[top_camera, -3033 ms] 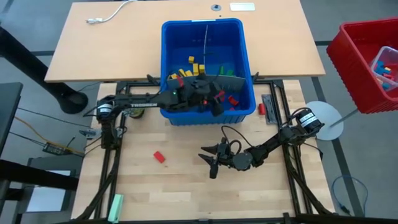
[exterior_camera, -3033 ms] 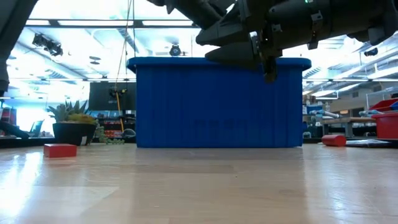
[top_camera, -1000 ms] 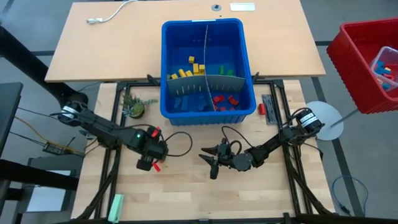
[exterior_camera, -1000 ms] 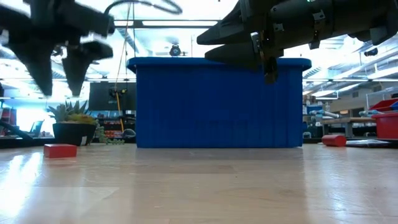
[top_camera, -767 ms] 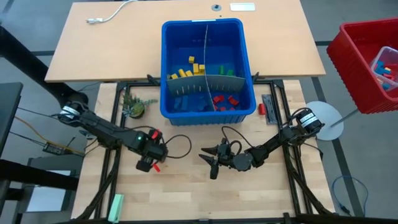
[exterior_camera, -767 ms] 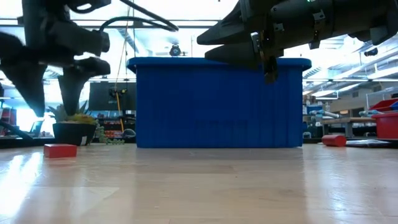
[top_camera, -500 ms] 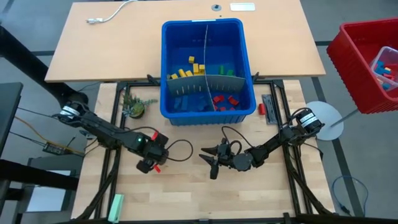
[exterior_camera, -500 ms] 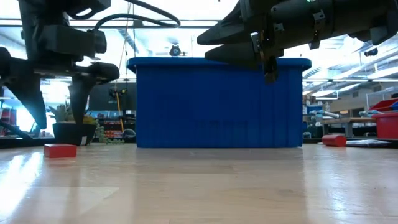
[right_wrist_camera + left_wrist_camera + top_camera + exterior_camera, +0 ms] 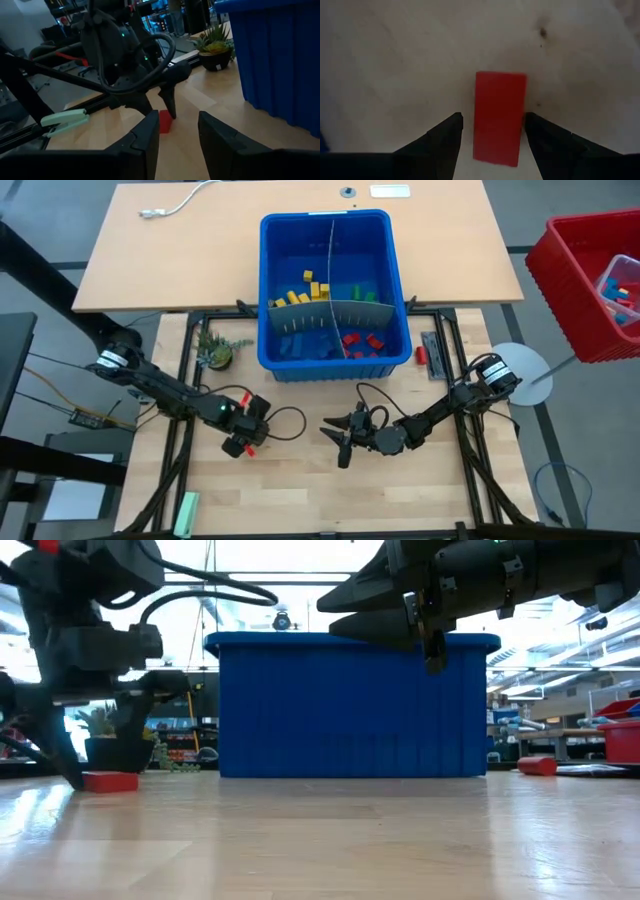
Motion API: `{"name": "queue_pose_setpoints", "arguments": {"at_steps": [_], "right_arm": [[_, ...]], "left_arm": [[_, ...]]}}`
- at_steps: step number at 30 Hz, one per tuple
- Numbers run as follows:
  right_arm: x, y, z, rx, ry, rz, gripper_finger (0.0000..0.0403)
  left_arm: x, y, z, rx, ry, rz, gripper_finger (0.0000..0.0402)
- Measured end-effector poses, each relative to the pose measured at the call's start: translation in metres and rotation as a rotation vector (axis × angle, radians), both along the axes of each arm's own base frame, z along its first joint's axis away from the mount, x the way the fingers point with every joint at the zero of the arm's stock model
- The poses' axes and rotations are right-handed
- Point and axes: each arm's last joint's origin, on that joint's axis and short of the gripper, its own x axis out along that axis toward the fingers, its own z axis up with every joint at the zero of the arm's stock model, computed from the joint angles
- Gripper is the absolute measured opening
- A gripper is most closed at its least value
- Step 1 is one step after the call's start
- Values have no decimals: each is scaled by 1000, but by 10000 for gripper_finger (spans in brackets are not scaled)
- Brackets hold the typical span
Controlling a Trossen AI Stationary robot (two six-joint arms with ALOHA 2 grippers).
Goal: Sort blocks
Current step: Put the orange block with the other orange blocks into the blue bin
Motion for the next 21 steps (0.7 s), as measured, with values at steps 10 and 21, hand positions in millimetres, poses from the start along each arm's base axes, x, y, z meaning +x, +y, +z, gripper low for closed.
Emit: {"name": "queue_pose_setpoints", "arguments": {"at_steps": [10,21], "right_arm": [[0,-1,0,-1,0,-2,124],[0,-1,0,-4,1,-2,125]], "left_arm": [[1,-1,-8,-83,13,80,172],[40,-11,49,-94,-167,193,135]]}}
